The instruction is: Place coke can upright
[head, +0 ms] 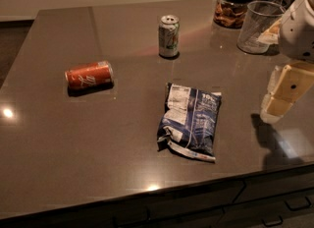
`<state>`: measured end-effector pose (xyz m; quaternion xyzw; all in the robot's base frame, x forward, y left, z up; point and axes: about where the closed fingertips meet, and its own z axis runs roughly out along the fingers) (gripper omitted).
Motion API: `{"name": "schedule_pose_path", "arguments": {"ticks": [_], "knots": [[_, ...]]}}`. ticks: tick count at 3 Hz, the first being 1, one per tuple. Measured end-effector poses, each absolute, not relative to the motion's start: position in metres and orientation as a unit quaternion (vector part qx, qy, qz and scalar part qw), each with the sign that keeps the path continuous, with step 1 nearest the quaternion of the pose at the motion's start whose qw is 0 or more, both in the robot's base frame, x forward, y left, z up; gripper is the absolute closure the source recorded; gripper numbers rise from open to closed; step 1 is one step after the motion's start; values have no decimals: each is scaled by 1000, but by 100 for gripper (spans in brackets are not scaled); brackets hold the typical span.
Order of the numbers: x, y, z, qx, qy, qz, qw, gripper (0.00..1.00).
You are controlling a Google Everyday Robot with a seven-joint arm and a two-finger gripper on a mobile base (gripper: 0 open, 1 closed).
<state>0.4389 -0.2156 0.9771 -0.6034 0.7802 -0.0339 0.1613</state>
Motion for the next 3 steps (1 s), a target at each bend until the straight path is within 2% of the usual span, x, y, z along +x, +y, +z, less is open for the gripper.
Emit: {"name": "schedule_pose_path", "arguments": {"ticks": [1, 3], "knots": [[439, -215, 977, -603, 780, -34, 162, 0], [492, -155, 977, -627, 757, 5, 182, 0]]}}
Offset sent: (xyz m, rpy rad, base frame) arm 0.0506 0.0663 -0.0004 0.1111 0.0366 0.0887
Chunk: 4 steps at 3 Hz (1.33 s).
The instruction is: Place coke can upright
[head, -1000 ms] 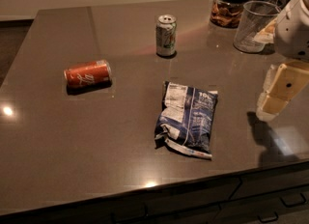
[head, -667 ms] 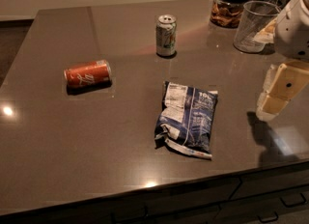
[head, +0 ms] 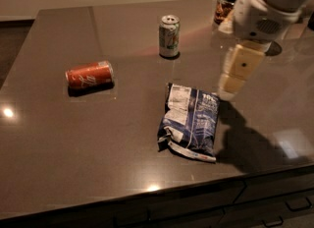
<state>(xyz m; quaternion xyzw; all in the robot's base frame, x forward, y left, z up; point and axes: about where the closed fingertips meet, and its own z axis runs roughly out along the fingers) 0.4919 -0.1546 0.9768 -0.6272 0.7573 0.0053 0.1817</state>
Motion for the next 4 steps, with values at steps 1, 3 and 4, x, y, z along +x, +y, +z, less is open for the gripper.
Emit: {"name": "schedule_pose_path", "arguments": {"ticks": [1, 3, 4], "knots": [[523, -117, 978, -643, 742, 13, 192, 0], [570, -31, 980, -685, 701, 24, 196, 0], [586, 15, 977, -711, 676, 29, 190, 0]]}}
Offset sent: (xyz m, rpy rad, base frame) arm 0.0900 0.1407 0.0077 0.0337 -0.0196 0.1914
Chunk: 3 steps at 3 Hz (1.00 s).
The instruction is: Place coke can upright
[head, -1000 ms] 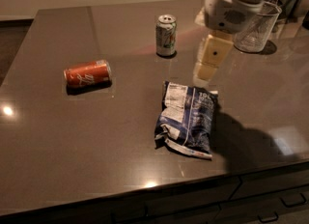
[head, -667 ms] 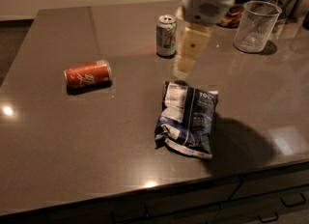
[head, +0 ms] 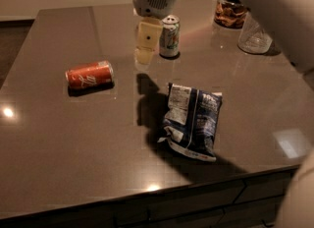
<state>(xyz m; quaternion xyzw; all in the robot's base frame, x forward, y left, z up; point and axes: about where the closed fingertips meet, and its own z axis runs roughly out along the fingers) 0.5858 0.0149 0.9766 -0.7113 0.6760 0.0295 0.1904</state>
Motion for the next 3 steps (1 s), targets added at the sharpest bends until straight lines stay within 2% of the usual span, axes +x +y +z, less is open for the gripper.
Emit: {"name": "schedule_pose_path", "arguments": {"ticks": [3], "knots": [[605, 129, 938, -774, 615, 29, 149, 0]]}}
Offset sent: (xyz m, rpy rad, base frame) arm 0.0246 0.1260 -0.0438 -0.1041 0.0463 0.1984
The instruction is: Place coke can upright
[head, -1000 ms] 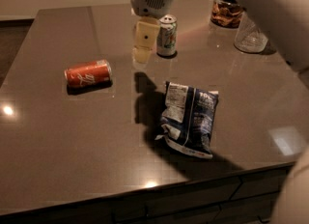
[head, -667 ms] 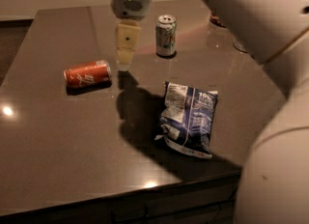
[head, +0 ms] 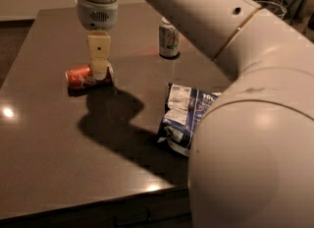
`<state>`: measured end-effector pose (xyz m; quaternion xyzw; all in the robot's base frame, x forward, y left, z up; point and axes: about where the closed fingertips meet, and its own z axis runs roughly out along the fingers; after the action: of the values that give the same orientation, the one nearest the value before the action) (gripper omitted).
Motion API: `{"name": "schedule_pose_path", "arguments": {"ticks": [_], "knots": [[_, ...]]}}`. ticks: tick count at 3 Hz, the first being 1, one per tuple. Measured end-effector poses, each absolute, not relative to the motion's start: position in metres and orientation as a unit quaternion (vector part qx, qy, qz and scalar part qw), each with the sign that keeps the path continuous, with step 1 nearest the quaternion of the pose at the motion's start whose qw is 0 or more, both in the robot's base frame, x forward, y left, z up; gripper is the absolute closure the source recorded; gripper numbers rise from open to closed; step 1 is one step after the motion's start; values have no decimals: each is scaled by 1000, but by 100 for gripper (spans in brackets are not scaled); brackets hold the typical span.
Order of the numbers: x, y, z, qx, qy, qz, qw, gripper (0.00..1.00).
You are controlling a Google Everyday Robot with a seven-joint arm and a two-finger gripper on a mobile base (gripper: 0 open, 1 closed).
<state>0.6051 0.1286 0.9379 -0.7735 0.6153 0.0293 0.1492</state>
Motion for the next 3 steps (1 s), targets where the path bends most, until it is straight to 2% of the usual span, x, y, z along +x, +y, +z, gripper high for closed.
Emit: {"name": "schedule_pose_path", "arguments": {"ticks": [3], "knots": [[596, 176, 900, -802, 587, 24, 103, 0]]}}
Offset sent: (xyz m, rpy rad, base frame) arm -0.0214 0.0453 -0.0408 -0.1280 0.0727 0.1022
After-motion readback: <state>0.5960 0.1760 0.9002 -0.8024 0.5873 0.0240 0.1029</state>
